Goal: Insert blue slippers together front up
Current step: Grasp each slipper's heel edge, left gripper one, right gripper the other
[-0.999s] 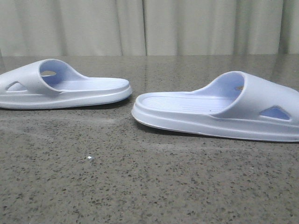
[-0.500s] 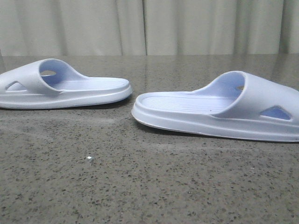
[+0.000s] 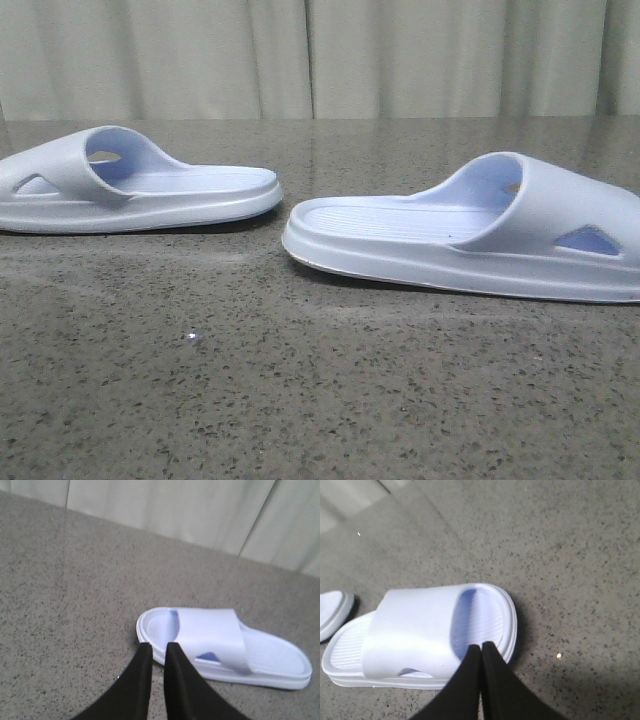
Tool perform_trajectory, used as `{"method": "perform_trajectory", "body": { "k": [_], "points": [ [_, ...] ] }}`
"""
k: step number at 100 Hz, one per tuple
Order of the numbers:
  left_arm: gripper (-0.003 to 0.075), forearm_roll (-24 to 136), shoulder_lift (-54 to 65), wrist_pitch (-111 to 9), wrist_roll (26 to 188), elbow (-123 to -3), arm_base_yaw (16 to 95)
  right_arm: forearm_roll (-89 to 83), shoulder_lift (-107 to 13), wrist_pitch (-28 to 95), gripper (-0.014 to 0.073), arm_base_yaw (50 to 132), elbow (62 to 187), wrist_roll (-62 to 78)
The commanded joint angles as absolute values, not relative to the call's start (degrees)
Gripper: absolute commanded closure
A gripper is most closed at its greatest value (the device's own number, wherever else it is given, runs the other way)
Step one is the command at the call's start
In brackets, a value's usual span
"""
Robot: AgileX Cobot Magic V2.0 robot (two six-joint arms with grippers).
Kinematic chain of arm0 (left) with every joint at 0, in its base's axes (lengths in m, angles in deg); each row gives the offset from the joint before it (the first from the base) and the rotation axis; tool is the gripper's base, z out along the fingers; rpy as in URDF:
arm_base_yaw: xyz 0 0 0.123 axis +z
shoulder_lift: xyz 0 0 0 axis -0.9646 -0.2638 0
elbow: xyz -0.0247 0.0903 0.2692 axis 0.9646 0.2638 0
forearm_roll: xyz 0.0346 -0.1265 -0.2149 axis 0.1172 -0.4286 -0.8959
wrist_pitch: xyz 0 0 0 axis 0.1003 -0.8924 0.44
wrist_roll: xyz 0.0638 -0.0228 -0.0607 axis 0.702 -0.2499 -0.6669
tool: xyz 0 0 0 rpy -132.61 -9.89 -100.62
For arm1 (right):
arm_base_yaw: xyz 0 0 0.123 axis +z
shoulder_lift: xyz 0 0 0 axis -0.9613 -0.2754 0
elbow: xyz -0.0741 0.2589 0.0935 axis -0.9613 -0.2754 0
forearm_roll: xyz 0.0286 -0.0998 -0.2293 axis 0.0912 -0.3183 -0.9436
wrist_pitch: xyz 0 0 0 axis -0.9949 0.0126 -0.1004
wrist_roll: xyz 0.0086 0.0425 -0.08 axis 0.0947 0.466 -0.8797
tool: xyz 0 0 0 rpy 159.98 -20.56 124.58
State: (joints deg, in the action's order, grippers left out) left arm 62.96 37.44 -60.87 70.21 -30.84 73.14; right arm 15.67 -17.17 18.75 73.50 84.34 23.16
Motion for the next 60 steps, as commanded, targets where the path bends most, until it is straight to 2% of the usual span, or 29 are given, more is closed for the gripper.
{"method": "perform_trajectory", "body": {
  "k": [1,12,22,27,36,60],
  "points": [
    [0.0697,62.85,32.61,-60.27,72.97,-34.99,73.23,15.65,-22.17,18.59,0.0648,73.23,89.19,20.66],
    [0.0626,61.64,30.48,-60.52,73.35,-35.85,73.23,15.65,-25.06,15.85,0.0508,73.23,92.39,19.35],
    [0.0488,60.46,29.34,-60.61,73.35,-35.94,73.23,15.65,-26.24,14.71,0.0326,73.23,94.26,19.35],
    [0.0423,59.67,28.67,-60.61,73.35,-35.94,73.23,15.57,-27.08,14.83,0.0276,73.23,94.69,18.90],
    [0.0354,58.46,27.31,-60.61,73.35,-36.22,73.23,15.21,-29.49,16.42,0.0265,73.23,95.19,17.61],
    [0.0353,56.27,21.65,-62.72,73.35,-38.54,73.23,15.04,-39.36,18.51,0.0265,73.23,95.34,16.77]
  ]
}}
